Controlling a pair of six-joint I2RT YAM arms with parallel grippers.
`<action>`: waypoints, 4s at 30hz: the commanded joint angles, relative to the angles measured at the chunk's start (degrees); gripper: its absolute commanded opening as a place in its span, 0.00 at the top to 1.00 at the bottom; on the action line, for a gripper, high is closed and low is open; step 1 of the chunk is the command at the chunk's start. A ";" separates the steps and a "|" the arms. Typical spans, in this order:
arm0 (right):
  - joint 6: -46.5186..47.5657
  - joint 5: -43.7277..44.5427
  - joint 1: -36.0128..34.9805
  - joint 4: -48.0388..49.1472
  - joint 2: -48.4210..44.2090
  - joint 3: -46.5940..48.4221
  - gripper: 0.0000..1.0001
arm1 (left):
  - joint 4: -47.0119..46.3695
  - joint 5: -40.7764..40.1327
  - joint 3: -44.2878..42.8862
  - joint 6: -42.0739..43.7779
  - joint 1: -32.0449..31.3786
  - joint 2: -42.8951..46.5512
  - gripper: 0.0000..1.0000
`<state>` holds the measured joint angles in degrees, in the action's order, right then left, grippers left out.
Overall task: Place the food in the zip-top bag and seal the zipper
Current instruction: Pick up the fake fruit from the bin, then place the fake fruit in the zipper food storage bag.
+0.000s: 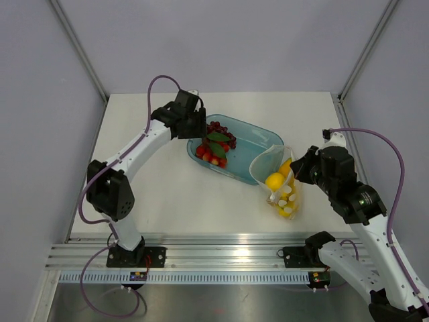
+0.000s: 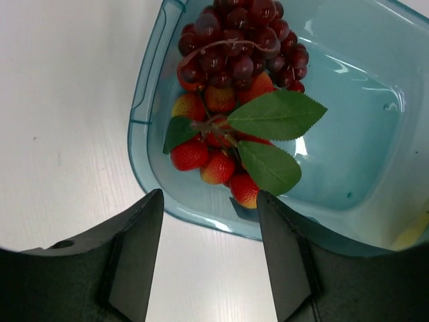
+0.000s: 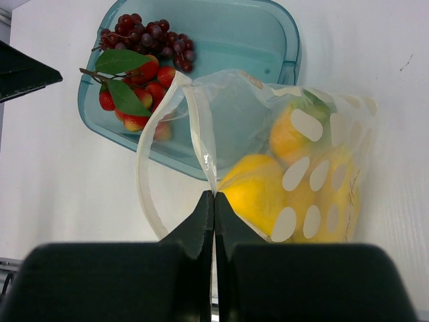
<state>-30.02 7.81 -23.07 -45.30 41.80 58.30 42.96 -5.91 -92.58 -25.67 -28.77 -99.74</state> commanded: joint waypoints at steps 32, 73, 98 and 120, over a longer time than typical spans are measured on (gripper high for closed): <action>0.58 -0.08 0.31 1.88 0.65 1.02 1.00 | -12.12 18.92 -0.32 -0.17 6.01 -11.88 0.95; -1.44 -2.89 0.39 3.81 1.18 2.52 1.00 | -37.15 39.23 7.58 -20.64 -10.77 15.37 1.00; -5.66 -13.52 0.39 11.28 2.14 0.76 1.00 | -48.86 35.54 9.61 -28.04 -19.83 -4.49 1.00; -5.66 -8.17 0.39 8.57 0.21 0.41 1.00 | -41.74 28.07 17.07 -21.35 -19.39 10.35 1.00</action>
<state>-35.03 -2.85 -22.87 -41.34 43.46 57.65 0.97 25.41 -76.99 -50.15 -48.60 -97.71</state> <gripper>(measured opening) 0.009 0.046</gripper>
